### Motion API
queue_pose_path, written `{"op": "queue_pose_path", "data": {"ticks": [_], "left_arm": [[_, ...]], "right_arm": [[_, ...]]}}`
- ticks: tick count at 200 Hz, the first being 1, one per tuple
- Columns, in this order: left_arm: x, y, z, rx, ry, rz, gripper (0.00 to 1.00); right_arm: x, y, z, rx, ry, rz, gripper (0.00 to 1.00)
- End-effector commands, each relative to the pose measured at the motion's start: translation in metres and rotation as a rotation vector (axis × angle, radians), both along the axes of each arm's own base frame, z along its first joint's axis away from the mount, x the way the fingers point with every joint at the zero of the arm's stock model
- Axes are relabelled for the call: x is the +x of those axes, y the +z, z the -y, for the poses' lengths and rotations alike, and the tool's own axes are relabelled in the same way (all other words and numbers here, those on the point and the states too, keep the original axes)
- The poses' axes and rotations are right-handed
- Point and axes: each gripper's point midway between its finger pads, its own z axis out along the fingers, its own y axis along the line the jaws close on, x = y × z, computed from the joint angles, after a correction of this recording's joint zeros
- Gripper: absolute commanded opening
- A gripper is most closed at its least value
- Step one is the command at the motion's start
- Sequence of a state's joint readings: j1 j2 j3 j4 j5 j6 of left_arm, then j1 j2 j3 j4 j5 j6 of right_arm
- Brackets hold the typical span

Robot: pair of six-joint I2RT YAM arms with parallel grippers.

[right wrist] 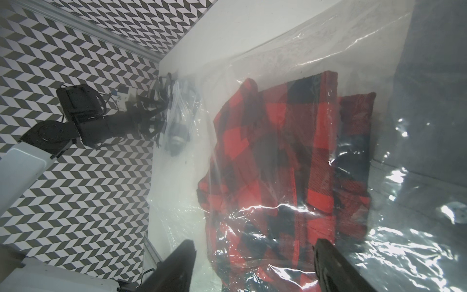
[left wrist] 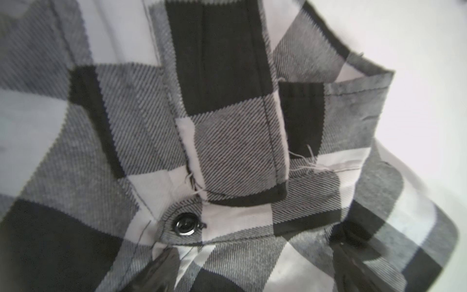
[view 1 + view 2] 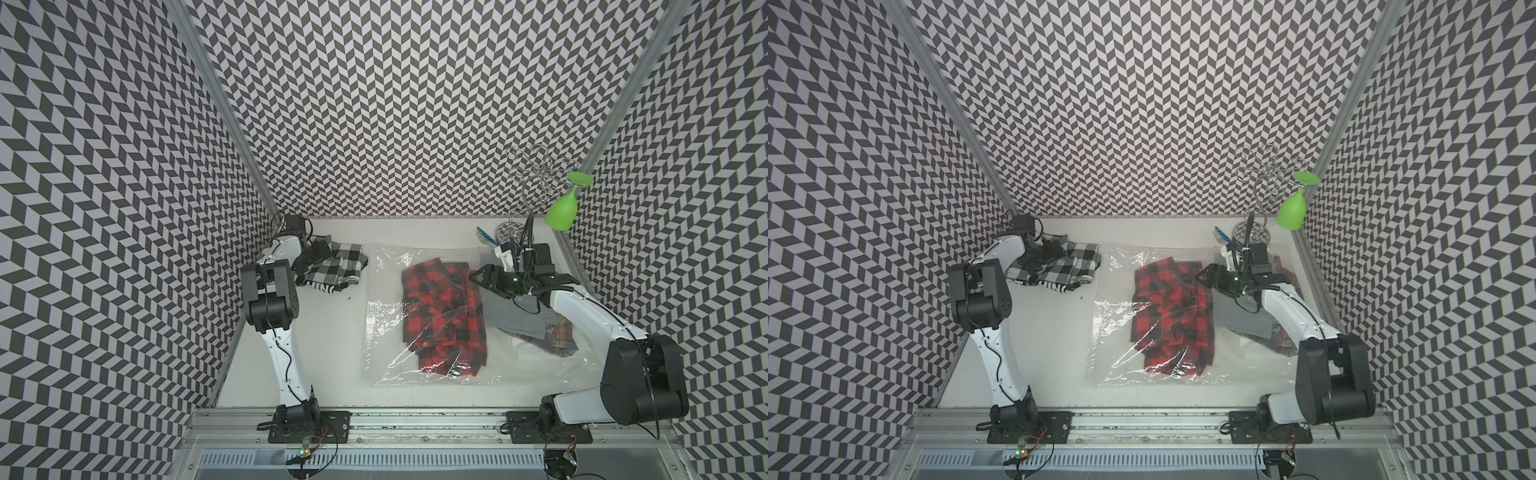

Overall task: Take the shirt out of the vacuum bag
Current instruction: Move the shirt to the corner of the board.

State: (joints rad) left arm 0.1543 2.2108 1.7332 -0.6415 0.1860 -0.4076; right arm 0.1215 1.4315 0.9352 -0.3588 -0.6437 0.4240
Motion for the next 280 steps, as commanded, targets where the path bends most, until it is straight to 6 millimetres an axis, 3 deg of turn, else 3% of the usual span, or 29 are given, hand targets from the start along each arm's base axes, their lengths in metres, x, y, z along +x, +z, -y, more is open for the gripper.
{"op": "queue_pose_path", "data": {"ticks": [1,45,76,102,128,160,191,222,245,280], "left_arm": [[0.003,-0.042,0.037,-0.16,0.031,-0.09,0.97],[0.038,-0.034,0.09,-0.245,0.003,-0.033,0.96],[0.044,-0.044,0.114,-0.225,-0.066,-0.038,0.96],[0.033,-0.057,0.111,-0.165,-0.105,-0.087,0.95],[0.024,-0.05,0.093,-0.086,-0.117,-0.083,0.96],[0.025,-0.026,0.065,-0.009,-0.112,-0.04,0.97],[0.032,0.0,0.054,0.048,-0.153,0.009,0.98],[0.036,0.024,0.063,0.006,-0.164,0.06,0.99],[0.033,0.054,0.076,-0.033,-0.169,0.127,0.99],[0.008,0.104,0.086,-0.098,-0.153,0.204,0.99]], "right_arm": [[0.004,0.013,-0.003,0.004,0.02,0.061,0.76],[0.004,0.012,-0.005,0.009,0.035,0.062,0.76],[0.004,0.015,-0.005,0.0,0.049,0.069,0.76],[0.001,0.014,-0.005,-0.005,0.055,0.067,0.76],[-0.002,0.013,-0.005,0.003,0.06,0.063,0.76],[-0.003,0.013,-0.005,0.005,0.06,0.063,0.76],[-0.006,0.013,-0.007,0.022,0.058,0.062,0.76],[-0.007,0.012,-0.007,0.023,0.056,0.061,0.76],[-0.006,0.015,-0.007,0.018,0.06,0.071,0.76],[-0.007,0.02,-0.009,0.016,0.071,0.079,0.76]]}}
